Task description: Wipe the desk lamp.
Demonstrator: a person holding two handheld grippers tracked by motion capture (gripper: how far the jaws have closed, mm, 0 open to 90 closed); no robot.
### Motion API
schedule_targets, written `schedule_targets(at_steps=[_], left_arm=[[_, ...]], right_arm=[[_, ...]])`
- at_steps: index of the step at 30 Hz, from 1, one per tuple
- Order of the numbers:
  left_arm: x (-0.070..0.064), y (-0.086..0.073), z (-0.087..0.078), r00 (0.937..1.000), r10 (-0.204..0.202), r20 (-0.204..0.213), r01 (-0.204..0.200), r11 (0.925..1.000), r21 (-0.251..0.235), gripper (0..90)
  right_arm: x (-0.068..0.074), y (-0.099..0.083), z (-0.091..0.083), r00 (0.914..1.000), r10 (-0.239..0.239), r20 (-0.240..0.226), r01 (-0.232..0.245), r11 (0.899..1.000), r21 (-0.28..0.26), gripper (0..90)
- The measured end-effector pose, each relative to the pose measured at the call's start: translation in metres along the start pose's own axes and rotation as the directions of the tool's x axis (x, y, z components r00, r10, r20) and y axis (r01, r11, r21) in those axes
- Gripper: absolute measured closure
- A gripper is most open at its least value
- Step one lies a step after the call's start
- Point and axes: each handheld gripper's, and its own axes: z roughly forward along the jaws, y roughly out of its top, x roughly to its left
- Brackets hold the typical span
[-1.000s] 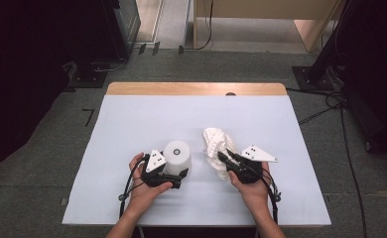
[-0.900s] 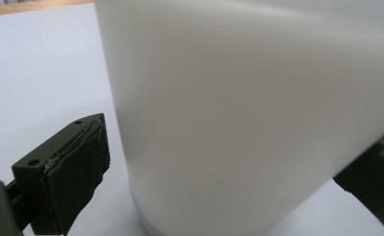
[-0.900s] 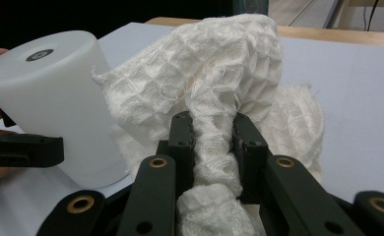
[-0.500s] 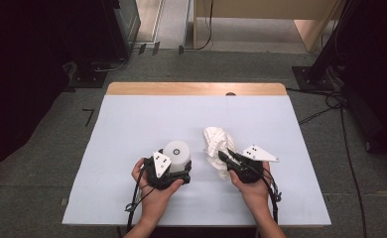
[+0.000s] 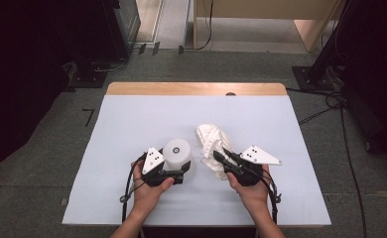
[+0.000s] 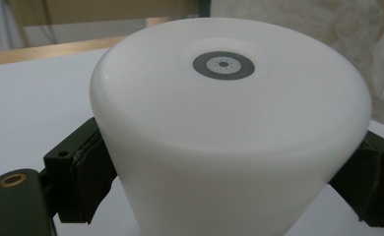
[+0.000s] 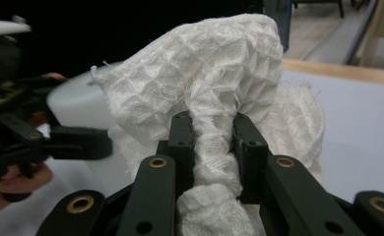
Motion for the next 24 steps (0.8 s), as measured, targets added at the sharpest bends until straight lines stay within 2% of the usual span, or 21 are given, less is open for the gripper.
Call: schedule_targets(at_steps=[1,2,3,6,8,10,12,13,15,17,24], left_arm=[[0.002,0.002,-0.001,0.9976,-0.011,0.069,0.011,0.9999,-0.003,8.4],[0.002,0.002,0.000,0.9952,-0.024,0.095,0.024,0.9997,0.004,8.4],[0.002,0.002,0.000,0.9938,-0.030,0.107,0.029,0.9995,0.010,8.4],[-0.003,0.002,0.002,0.9899,-0.009,0.142,0.007,0.9998,0.017,8.5],[-0.006,0.004,0.002,0.9829,-0.013,0.183,0.011,0.9998,0.015,8.5],[-0.009,0.007,0.001,0.9733,-0.026,0.228,0.026,0.9997,0.001,8.5],[-0.010,0.008,0.000,0.9726,-0.031,0.230,0.032,0.9995,-0.001,8.5],[-0.007,0.010,-0.002,0.9728,-0.035,0.229,0.038,0.9993,-0.009,8.5],[-0.002,0.010,-0.004,0.9656,-0.074,0.249,0.080,0.9966,-0.016,8.5],[0.003,0.011,-0.005,0.9635,-0.098,0.249,0.107,0.9940,-0.023,8.5],[0.016,0.014,-0.013,0.9674,-0.124,0.221,0.138,0.9893,-0.047,8.5]], right_arm=[[0.003,0.003,-0.002,0.9999,0.002,-0.015,-0.002,1.000,-0.015,74.5],[0.006,0.007,-0.005,0.9996,0.000,-0.028,-0.001,1.000,-0.031,74.5],[0.008,0.009,-0.007,0.9992,0.003,-0.040,-0.005,0.999,-0.047,74.5],[0.013,0.013,-0.008,0.9982,0.005,-0.060,-0.009,0.998,-0.062,74.5],[0.016,0.011,-0.005,0.9980,0.001,-0.064,-0.004,0.999,-0.050,74.5],[0.019,0.007,0.001,0.9977,-0.008,-0.068,0.006,1.000,-0.024,74.5],[0.020,0.004,0.003,0.9979,-0.013,-0.064,0.012,1.000,-0.014,74.6],[0.019,0.001,0.006,0.9978,0.001,-0.066,-0.002,1.000,-0.005,74.6],[0.017,-0.002,0.009,0.9985,-0.007,-0.054,0.009,1.000,0.030,74.6],[0.016,-0.006,0.013,0.9983,-0.003,-0.058,0.006,0.998,0.056,74.6],[0.016,-0.021,0.027,0.9979,-0.008,-0.064,0.016,0.991,0.135,74.5]])
